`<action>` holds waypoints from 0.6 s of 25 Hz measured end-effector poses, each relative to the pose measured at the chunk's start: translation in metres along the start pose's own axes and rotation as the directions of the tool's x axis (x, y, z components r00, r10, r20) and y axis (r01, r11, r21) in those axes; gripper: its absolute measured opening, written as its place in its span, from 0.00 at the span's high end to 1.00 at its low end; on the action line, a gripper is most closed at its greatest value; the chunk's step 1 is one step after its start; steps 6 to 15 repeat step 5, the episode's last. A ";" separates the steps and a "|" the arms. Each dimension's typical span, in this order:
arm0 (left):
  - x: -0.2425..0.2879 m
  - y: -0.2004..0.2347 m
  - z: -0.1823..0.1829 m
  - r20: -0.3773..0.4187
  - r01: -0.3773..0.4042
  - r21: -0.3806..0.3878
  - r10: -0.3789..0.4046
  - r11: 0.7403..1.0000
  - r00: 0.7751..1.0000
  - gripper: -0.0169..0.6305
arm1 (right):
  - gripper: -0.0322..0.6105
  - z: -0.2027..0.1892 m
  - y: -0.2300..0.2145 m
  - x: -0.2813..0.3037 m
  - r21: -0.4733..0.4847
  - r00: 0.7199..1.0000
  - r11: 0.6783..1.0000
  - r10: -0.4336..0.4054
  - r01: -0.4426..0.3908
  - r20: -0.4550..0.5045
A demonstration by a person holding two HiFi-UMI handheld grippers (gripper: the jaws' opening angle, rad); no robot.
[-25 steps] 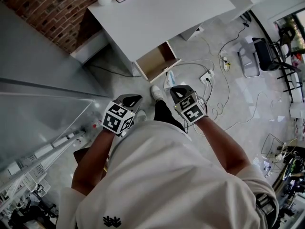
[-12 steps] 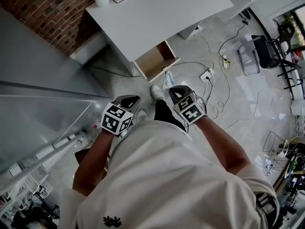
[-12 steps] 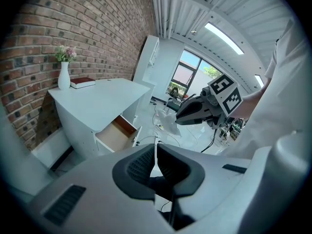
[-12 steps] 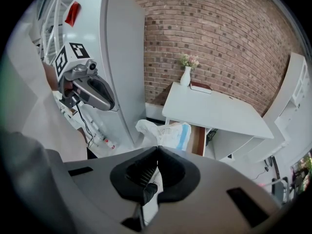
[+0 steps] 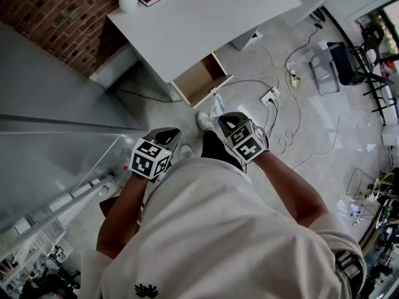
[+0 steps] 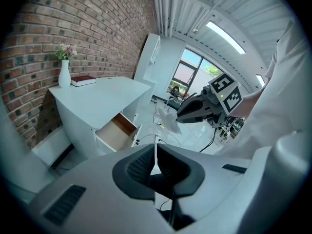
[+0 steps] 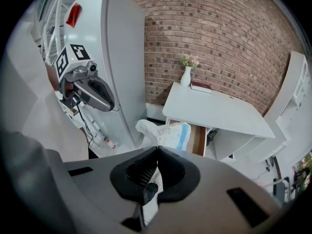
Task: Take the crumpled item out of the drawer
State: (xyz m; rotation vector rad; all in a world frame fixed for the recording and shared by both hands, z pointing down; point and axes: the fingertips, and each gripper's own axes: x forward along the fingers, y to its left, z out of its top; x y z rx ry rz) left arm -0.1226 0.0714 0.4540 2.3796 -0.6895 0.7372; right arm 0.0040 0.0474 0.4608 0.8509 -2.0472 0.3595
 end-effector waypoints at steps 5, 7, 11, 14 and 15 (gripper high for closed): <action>0.003 0.003 0.002 -0.005 -0.005 -0.004 0.005 1.000 1.000 0.93 | 0.90 0.003 -0.005 0.004 -0.011 1.000 1.000 0.011 -0.011 0.007; 0.003 0.003 0.002 -0.005 -0.005 -0.004 0.005 1.000 1.000 0.93 | 0.90 0.003 -0.005 0.004 -0.011 1.000 1.000 0.011 -0.011 0.007; 0.003 0.003 0.002 -0.005 -0.005 -0.004 0.005 1.000 1.000 0.93 | 0.90 0.003 -0.005 0.004 -0.011 1.000 1.000 0.011 -0.011 0.007; 0.003 0.003 0.002 -0.005 -0.005 -0.004 0.005 1.000 1.000 0.93 | 0.90 0.003 -0.005 0.004 -0.011 1.000 1.000 0.011 -0.011 0.007; 0.003 0.003 0.002 -0.005 -0.005 -0.004 0.005 1.000 1.000 0.93 | 0.90 0.003 -0.005 0.004 -0.011 1.000 1.000 0.011 -0.011 0.007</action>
